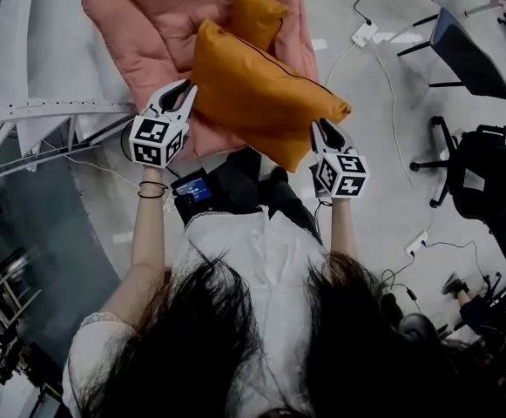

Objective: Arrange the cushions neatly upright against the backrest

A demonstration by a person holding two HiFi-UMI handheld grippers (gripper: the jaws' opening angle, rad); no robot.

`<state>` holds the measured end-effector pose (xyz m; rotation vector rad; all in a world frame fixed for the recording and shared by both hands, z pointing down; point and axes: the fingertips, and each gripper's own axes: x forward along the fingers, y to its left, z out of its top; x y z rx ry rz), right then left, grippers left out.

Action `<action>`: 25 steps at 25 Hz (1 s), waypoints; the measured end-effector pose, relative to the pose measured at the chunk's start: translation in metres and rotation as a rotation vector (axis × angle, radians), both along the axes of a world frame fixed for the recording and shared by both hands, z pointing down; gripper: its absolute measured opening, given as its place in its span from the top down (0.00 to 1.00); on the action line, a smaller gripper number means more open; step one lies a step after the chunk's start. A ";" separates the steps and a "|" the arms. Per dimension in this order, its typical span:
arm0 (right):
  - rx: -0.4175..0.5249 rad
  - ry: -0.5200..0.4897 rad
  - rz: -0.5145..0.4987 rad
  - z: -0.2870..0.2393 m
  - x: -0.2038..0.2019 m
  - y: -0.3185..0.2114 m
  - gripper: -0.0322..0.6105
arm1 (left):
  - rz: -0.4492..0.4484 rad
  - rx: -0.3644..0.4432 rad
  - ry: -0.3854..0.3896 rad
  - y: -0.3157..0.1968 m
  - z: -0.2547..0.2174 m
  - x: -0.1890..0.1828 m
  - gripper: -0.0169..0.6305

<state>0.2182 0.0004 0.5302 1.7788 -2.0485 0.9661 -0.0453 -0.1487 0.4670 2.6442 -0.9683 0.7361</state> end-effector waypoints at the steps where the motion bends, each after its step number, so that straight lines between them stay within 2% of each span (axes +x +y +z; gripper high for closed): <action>1: -0.012 0.000 0.014 0.005 0.002 -0.001 0.85 | 0.011 -0.007 -0.007 -0.008 0.007 -0.002 0.90; 10: -0.105 0.002 0.097 0.038 0.009 0.004 0.84 | 0.100 -0.128 -0.041 -0.069 0.086 -0.005 0.88; 13: -0.129 0.001 0.154 0.049 0.011 0.012 0.83 | 0.152 -0.182 -0.056 -0.087 0.114 -0.004 0.76; 16: -0.146 -0.030 0.204 0.060 0.015 0.019 0.61 | 0.175 -0.220 -0.062 -0.109 0.137 -0.002 0.67; 18: -0.154 -0.058 0.232 0.068 0.019 0.023 0.56 | 0.174 -0.251 -0.044 -0.122 0.148 0.001 0.62; 21: -0.176 -0.094 0.267 0.085 0.027 0.028 0.50 | 0.165 -0.335 -0.005 -0.139 0.168 0.003 0.47; 25: -0.237 -0.146 0.288 0.109 0.033 0.035 0.47 | 0.175 -0.429 0.014 -0.151 0.192 0.005 0.41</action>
